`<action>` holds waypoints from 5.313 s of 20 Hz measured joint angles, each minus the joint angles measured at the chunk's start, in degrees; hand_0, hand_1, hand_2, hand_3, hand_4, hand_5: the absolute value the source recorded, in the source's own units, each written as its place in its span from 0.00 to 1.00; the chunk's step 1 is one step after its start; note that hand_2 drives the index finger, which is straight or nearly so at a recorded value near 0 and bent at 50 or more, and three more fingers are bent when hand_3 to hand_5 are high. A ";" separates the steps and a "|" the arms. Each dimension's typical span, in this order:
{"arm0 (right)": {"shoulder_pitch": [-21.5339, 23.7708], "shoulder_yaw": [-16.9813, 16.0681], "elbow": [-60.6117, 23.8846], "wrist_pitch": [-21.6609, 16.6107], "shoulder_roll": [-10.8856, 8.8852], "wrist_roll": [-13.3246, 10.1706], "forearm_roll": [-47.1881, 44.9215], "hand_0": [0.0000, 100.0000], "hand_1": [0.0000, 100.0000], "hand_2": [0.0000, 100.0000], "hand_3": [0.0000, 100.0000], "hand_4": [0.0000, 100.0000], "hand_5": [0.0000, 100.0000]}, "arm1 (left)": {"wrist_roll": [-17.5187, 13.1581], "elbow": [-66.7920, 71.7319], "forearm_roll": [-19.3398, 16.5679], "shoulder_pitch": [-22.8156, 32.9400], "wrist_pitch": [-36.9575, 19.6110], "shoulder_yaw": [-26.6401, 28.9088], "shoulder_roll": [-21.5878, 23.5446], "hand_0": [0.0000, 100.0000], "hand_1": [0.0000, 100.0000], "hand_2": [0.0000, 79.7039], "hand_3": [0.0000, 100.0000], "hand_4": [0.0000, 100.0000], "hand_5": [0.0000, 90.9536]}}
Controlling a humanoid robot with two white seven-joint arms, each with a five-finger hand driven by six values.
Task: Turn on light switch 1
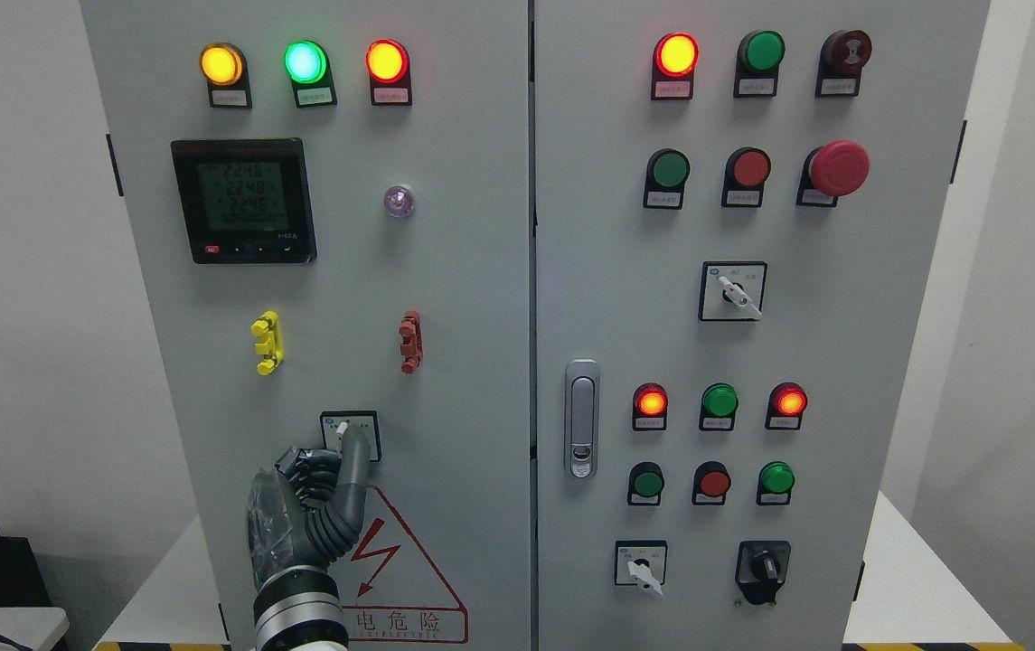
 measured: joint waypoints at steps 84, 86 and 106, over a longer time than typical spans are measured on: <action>0.00 0.00 0.00 0.00 0.00 0.00 0.00 0.12 0.39 0.00 0.00 0.00 0.00 | -1.21 0.44 0.25 -0.06 -0.41 -0.10 0.01 0.24 0.26 0.72 0.82 0.81 0.83; 0.00 0.00 0.00 0.00 0.00 0.00 0.00 0.12 0.39 0.00 0.00 0.00 0.00 | -1.21 0.44 0.25 -0.06 -0.41 -0.10 0.01 0.23 0.26 0.72 0.82 0.81 0.83; 0.00 0.00 0.00 0.00 0.00 0.00 0.00 0.12 0.39 0.00 0.00 0.00 0.00 | -1.21 0.44 0.25 -0.06 -0.40 -0.10 0.01 0.23 0.26 0.72 0.82 0.81 0.83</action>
